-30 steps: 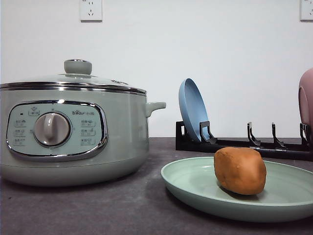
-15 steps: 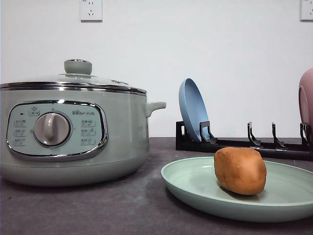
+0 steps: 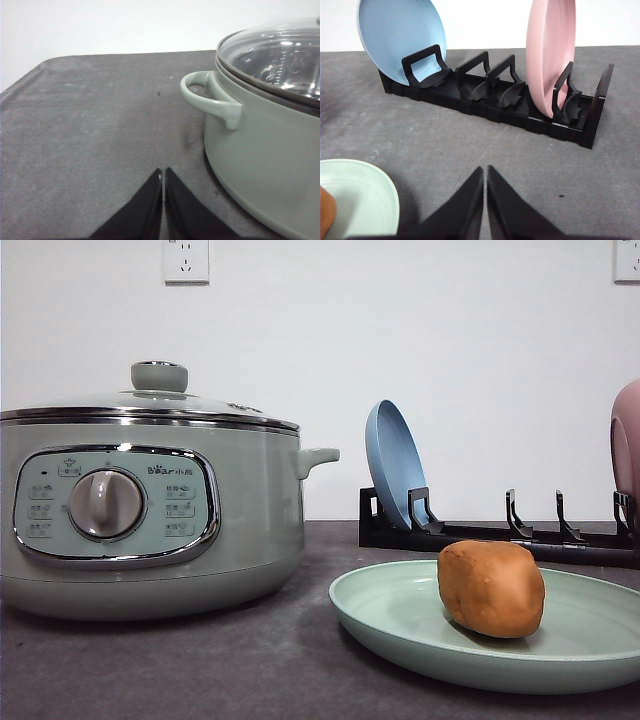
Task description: Transfer potato from steamer to green plate
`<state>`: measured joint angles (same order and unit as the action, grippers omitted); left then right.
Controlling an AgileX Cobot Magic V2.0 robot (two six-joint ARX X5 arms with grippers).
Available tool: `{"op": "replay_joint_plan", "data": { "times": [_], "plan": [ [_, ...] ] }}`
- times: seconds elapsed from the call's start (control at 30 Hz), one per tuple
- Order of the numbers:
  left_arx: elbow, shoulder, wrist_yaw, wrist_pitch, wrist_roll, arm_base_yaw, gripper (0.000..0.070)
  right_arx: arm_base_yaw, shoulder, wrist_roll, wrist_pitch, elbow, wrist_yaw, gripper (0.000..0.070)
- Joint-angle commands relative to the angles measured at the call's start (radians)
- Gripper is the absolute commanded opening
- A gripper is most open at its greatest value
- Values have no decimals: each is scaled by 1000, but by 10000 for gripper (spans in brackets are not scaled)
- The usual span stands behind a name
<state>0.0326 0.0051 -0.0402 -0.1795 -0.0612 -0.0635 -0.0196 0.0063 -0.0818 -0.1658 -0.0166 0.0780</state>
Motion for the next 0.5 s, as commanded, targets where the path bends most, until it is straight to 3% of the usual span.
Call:
{"op": "replay_joint_plan", "data": {
  "times": [0.0, 0.47],
  "plan": [
    [-21, -2, 0, -8, 2, -2, 0, -3, -3, 1, 8, 5, 0, 0],
    [-21, -2, 0, -8, 2, -2, 0, -3, -3, 1, 8, 5, 0, 0]
  ]
}}
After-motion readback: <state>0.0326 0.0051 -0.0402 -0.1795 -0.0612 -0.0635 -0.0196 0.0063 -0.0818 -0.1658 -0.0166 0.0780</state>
